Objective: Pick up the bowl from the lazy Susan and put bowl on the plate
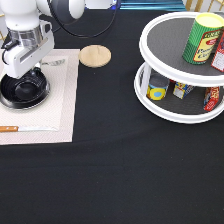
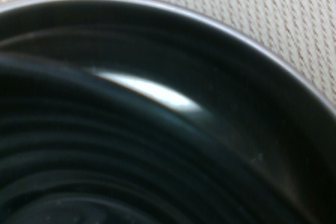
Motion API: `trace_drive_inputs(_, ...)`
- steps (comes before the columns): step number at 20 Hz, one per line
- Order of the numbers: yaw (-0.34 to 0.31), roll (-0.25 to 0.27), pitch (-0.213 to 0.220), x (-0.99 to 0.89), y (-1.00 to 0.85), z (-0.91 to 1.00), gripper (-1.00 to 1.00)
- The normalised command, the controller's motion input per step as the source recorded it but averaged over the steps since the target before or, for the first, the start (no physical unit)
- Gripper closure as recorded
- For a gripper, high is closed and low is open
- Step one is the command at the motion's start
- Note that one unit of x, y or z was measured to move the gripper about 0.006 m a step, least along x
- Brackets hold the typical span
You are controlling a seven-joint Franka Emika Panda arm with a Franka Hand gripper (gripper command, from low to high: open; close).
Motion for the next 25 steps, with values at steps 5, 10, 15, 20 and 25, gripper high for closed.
trace_drive_inputs(5, -0.025, 0.000, 0.086, 0.00, -0.18, 0.23, -1.00)
trace_drive_inputs(10, 0.022, 0.000, 0.118, 0.02, -0.03, 0.81, -1.00)
trace_drive_inputs(15, 0.140, 0.000, 0.163, 0.21, 0.13, 1.00, -1.00)
trace_drive_inputs(20, 0.089, -0.010, 0.148, 0.26, 0.09, 0.56, -1.00)
trace_drive_inputs(25, 0.000, 0.000, 0.000, 0.00, 0.00, 0.00, -1.00)
